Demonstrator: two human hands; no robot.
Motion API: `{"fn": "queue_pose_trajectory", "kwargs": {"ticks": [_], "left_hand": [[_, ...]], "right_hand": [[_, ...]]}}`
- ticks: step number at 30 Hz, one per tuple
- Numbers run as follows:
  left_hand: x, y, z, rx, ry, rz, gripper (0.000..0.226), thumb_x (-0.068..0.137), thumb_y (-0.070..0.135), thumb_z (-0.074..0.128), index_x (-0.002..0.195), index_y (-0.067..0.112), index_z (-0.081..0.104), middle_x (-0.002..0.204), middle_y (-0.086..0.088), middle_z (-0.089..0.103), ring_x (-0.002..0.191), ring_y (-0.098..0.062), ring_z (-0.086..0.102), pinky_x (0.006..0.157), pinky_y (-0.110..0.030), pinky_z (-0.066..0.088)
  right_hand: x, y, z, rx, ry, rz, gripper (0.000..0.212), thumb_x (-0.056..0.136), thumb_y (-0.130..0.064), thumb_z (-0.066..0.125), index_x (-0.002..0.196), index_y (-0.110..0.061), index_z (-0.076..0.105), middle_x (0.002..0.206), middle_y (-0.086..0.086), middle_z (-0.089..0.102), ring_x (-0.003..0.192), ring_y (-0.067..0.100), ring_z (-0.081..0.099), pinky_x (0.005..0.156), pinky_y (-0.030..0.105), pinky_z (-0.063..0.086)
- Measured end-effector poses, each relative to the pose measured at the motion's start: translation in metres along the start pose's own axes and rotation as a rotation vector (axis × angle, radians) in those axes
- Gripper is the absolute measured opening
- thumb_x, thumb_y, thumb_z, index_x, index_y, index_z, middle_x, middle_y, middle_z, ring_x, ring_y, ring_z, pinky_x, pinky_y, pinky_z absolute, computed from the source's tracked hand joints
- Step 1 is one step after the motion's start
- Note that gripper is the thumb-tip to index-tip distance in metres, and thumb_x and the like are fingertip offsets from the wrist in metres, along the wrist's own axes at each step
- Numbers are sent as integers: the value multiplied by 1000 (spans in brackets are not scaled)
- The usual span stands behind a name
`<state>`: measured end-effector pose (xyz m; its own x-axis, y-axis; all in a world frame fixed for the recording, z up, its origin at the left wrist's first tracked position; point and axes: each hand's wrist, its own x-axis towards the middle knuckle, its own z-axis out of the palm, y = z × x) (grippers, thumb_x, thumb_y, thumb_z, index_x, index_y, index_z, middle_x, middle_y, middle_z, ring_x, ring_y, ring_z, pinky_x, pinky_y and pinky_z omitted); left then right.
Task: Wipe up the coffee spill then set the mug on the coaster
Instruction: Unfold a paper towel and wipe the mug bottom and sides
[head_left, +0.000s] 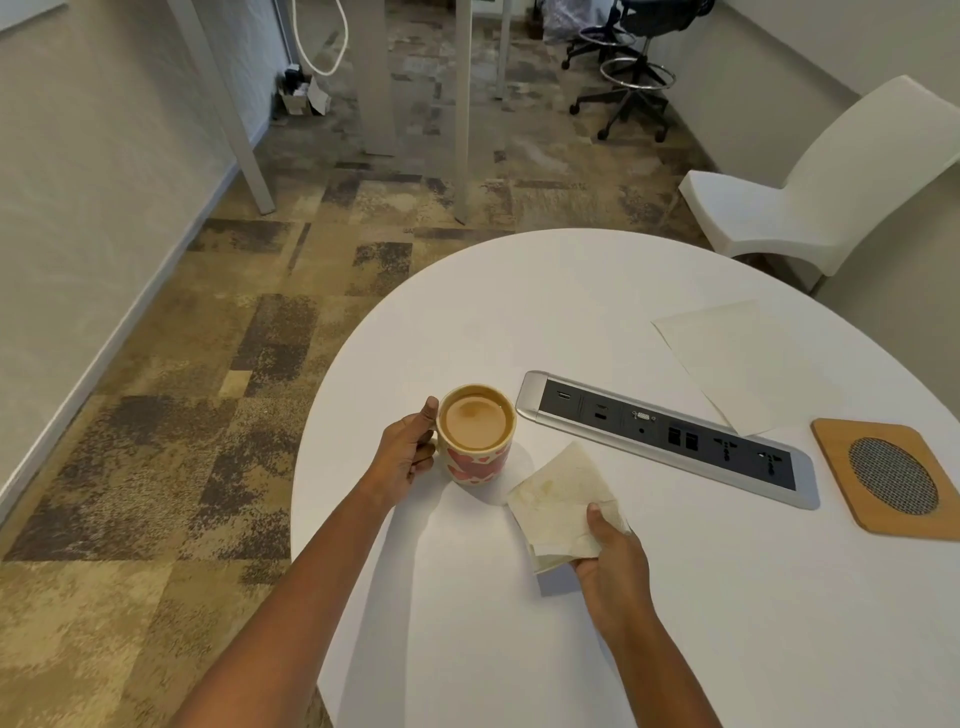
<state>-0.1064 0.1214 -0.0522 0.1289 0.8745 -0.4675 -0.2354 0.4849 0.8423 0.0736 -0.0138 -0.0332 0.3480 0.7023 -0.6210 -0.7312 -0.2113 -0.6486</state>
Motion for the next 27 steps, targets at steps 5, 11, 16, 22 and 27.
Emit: {"fn": "queue_pose_trajectory", "kwargs": {"ticks": [5,11,16,22,27], "left_hand": [[1,-4,1,-69,-7,2,43,91,35,48,56,19,30,35,14,29,27,-2,22,27,-12,21],[1,-5,1,-114,-4,-11,38,90,36,49,59,18,37,36,13,32,27,-4,24,27,-12,23],[-4,-4,2,-164,18,-40,37,91,35,49,59,18,39,34,12,34,25,-4,24,27,-10,23],[-13,4,5,-126,2,-27,36,90,34,51,60,18,39,35,12,31,26,-5,25,27,-10,23],[-27,27,16,-141,-74,-9,33,90,36,49,63,18,43,34,11,34,26,-4,24,27,-11,21]], "right_hand": [[-3,3,0,8,-37,19,31,96,-3,42,127,-2,45,103,11,61,87,21,59,52,21,57],[-3,3,2,0,-43,30,16,95,-2,43,108,-8,50,93,6,62,85,20,60,53,22,58],[-3,0,0,-4,-36,25,19,95,-3,43,113,-7,49,93,6,62,85,20,59,52,22,57],[-1,-1,-1,-16,-26,39,17,95,-3,44,109,-8,51,95,7,62,86,21,59,51,22,57],[-5,0,11,-23,-51,28,20,95,-3,44,89,-20,53,91,5,62,83,19,60,51,23,58]]}}
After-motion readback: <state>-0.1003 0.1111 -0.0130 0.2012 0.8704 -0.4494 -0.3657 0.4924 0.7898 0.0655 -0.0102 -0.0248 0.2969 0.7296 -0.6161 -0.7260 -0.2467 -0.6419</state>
